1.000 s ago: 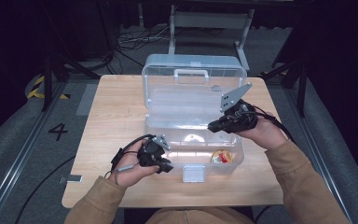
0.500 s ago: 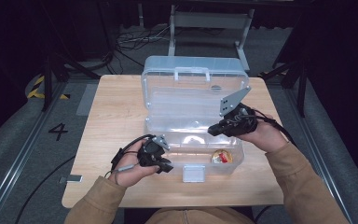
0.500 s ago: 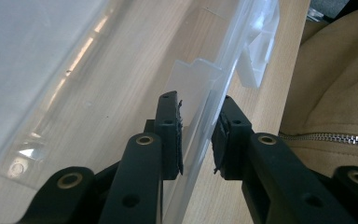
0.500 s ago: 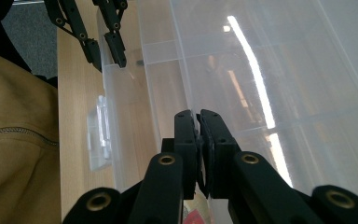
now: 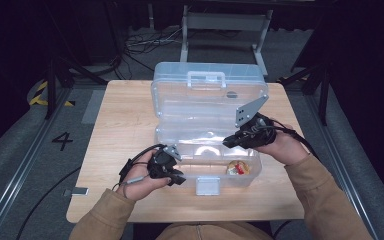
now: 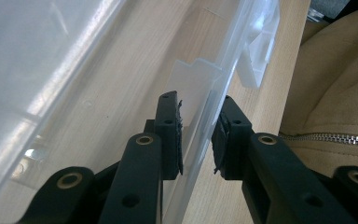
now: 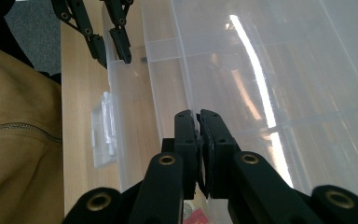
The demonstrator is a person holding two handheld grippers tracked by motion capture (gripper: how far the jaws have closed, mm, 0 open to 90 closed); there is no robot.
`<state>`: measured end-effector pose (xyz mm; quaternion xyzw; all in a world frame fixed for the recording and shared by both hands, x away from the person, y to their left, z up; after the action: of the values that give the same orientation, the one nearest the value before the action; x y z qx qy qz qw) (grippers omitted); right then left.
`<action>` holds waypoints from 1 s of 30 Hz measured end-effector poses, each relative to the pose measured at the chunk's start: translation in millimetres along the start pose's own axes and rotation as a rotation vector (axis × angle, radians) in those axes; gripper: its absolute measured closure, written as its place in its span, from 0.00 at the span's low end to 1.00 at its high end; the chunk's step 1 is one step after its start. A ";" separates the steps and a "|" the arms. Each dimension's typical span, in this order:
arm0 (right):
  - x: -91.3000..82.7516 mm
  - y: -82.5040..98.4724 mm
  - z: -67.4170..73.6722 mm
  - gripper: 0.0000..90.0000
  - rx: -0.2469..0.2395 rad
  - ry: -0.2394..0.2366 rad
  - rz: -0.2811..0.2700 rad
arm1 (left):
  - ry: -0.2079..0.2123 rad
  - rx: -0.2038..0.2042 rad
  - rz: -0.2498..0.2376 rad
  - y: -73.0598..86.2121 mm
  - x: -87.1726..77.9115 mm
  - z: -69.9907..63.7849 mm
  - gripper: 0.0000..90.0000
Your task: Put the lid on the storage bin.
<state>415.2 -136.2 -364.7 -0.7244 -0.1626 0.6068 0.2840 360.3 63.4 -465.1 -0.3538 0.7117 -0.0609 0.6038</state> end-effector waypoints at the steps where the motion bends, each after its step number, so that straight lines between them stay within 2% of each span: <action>1: 0.2 0.1 0.2 0.96 -0.002 -0.001 0.000 | 0.000 -0.003 -0.001 0.0 0.1 -0.2 0.83; 12: 1.2 2.3 3.3 0.96 -0.005 -0.010 0.000 | 0.000 -0.012 -0.001 0.1 0.1 -0.6 0.82; 18: 1.3 2.5 4.2 0.96 -0.008 0.004 -0.001 | 0.002 -0.018 -0.005 0.1 -0.3 0.2 0.82; 21: 1.3 2.5 4.3 0.96 -0.006 0.006 -0.002 | 0.007 -0.032 -0.012 0.6 -0.8 0.0 0.82; 25: 1.0 2.7 4.1 0.96 -0.006 0.003 -0.002 | 0.016 -0.031 -0.012 0.8 -2.5 0.3 0.82; 30: 1.0 2.8 4.0 0.96 -0.003 0.002 -0.004 | 0.005 -0.026 -0.024 -0.3 -13.8 -2.7 0.81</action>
<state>411.2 -136.9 -367.6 -0.7251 -0.1644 0.6052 0.2844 358.2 70.2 -453.0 -0.3702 0.7096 -0.0599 0.5965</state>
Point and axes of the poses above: each handheld gripper's, and its own axes: x roughly forward along the jaws, y roughly out of its underside, z roughly to its left, the point moved 7 cm from there along x, roughly forward along the jaws, and after that the axes turned 4 degrees about y, right-handed, at the moved point
